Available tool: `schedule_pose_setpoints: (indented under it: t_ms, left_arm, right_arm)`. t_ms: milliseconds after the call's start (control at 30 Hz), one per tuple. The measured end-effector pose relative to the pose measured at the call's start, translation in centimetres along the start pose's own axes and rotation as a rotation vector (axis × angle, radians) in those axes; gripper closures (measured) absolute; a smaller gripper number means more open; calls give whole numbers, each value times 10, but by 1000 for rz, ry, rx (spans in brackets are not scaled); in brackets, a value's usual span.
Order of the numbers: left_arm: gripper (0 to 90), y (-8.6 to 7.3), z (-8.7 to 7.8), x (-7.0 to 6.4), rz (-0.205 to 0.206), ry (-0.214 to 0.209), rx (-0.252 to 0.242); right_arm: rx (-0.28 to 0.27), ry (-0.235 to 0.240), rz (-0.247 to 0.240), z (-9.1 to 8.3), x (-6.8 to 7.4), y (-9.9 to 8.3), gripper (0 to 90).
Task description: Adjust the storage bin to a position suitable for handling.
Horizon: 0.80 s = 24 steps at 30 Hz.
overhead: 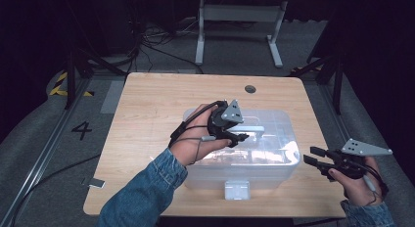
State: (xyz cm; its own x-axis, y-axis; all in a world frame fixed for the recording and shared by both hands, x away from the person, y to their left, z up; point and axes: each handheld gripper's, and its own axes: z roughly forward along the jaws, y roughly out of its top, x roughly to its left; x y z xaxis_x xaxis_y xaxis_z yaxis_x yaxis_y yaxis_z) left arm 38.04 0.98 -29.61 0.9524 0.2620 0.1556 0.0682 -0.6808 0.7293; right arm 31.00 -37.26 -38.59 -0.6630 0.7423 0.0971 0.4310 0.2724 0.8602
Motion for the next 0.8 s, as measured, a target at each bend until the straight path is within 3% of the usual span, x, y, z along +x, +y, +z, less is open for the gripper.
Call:
schedule_pose_setpoints:
  t_ms: [167,267,333,367,533,800]
  left_arm:
    - [605,1,3,0,18,1,25]
    - [711,3,3,-1,30,-11,41]
    - [740,5,3,-1,73,-13,53]
    - [753,5,3,-1,73,-13,53]
    - [759,8,3,0,84,-23,74]
    - [757,15,-1,4,117,15,84]
  right_arm:
    - [4,2,-1,1,0,0,540]
    - [5,4,-1,2,0,0,540]
    - [4,5,-2,1,0,0,540]
    - [4,5,-2,1,0,0,540]
    - [2,7,1,1,0,0,540]
    - [4,12,3,2,0,-1,540]
